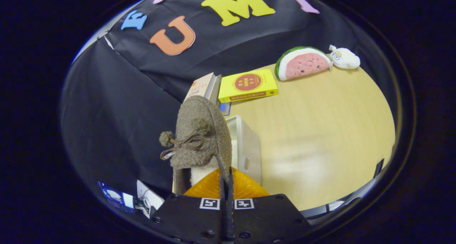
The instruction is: Open the storage box then place both shoes into the box .Put the left shoe in first, then the right shoe, with the right side of both shoes facing outward in a uniform manner.
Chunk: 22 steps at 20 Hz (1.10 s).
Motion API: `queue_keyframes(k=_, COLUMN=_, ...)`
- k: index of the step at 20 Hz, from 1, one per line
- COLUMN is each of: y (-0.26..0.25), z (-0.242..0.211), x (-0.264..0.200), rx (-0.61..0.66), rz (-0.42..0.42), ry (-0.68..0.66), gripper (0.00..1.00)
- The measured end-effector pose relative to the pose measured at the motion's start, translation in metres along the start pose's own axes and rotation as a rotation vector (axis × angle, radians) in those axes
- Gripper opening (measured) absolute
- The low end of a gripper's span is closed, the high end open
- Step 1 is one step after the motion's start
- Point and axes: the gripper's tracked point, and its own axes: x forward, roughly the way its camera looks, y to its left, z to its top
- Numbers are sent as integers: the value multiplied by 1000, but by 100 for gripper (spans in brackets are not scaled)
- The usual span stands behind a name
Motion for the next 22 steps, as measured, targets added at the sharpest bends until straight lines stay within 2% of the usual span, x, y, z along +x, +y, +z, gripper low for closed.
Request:
queue_keyframes(k=4, y=18, z=-22, x=40, rx=-8, rz=-71, ry=-3, gripper=1)
queue_keyframes(k=9, y=3, z=-27, x=73, rx=-62, rz=-241, ry=-130, gripper=1)
queue_keyframes(k=13, y=-5, z=-22, x=75, rx=-112, rz=-318, ry=-249, gripper=3)
queue_keyframes(k=17, y=-7, z=-23, x=73, rx=-122, rz=-292, ry=-305, gripper=6)
queue_keyframes(k=18, y=-5, z=-23, x=74, rx=-125, rz=-280, ry=-307, gripper=12)
queue_keyframes(k=19, y=-8, z=-21, x=71, rx=-131, rz=-284, ry=-319, gripper=13)
queue_keyframes(k=22, y=-9, z=-10, x=53, rx=-155, rz=-296, ry=-402, gripper=11)
